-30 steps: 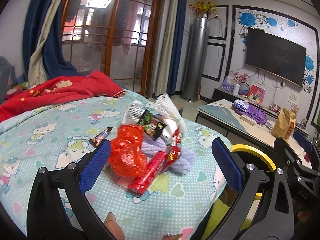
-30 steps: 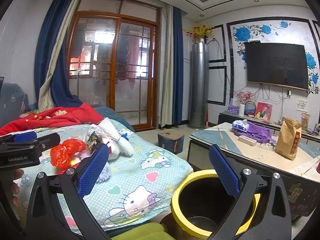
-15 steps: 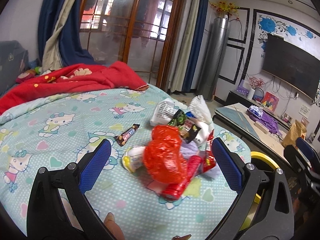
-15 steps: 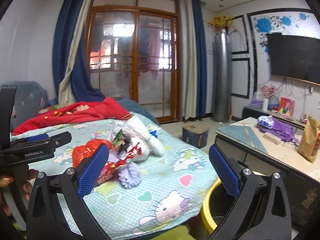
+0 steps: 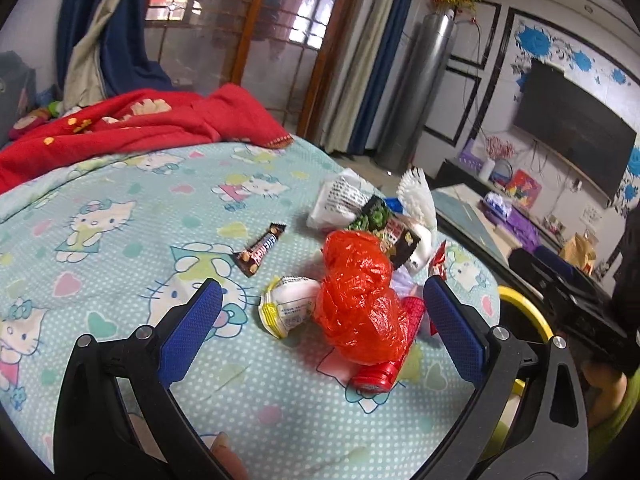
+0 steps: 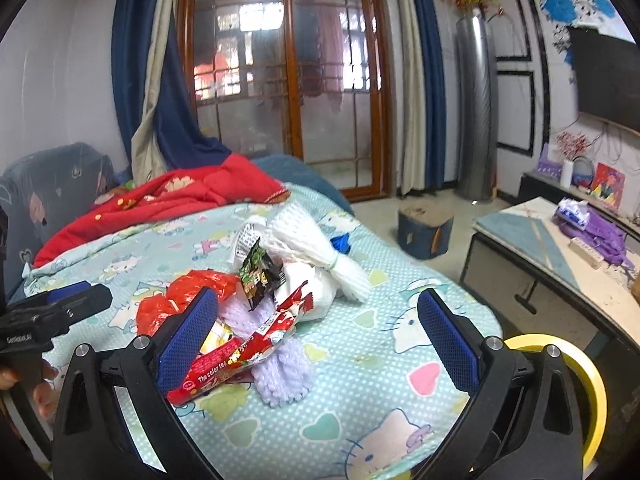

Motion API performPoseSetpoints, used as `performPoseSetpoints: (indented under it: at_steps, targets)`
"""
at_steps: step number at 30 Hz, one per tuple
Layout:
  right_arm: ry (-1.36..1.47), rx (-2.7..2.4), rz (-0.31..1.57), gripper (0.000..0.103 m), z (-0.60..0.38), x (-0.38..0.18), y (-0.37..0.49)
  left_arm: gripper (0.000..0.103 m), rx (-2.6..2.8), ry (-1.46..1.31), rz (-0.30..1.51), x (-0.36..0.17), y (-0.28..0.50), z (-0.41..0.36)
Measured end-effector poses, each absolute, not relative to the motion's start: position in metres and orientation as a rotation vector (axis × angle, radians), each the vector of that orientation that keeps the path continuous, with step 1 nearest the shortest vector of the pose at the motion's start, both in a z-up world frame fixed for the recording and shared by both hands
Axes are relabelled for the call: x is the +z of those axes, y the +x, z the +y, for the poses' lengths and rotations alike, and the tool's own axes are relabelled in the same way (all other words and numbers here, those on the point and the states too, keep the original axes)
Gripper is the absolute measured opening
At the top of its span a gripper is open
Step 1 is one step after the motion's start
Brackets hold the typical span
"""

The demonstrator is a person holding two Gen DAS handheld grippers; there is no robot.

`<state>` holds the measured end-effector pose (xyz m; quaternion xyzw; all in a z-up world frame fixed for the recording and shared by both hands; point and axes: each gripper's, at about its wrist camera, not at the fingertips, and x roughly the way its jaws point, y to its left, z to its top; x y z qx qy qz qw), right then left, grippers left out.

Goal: Collect trash
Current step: 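Grasp the red plastic bag with the left tool while the right tool grasps the red wrapper, then carry the red bag and red wrapper with both tools over the yellow-rimmed bin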

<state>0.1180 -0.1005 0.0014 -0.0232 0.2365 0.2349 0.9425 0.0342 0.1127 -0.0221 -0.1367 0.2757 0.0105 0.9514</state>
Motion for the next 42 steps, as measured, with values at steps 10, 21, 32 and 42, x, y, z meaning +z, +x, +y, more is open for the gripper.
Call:
performPoseSetpoints:
  at_steps: [10, 21, 32, 42]
  targets:
    - [-0.029, 0.544, 0.659, 0.073, -0.083, -0.021, 0.164, 0.072, -0.062, -0.231, 0.671, -0.034, 0.070, 0.096]
    - [0.045, 0.614, 0.848, 0.038, -0.062, -0.052, 0.192, 0.043, -0.065, -0.227, 0.750, -0.052, 0.079, 0.086]
    - [0.092, 0.643, 0.754, 0.016, -0.079, -0.034, 0.175, 0.016, -0.091, -0.237, 0.702, -0.042, 0.070, 0.087]
    - [0.172, 0.617, 0.666, 0.015, -0.122, -0.006, 0.170, 0.015, -0.152, -0.206, 0.631, -0.012, 0.069, 0.066]
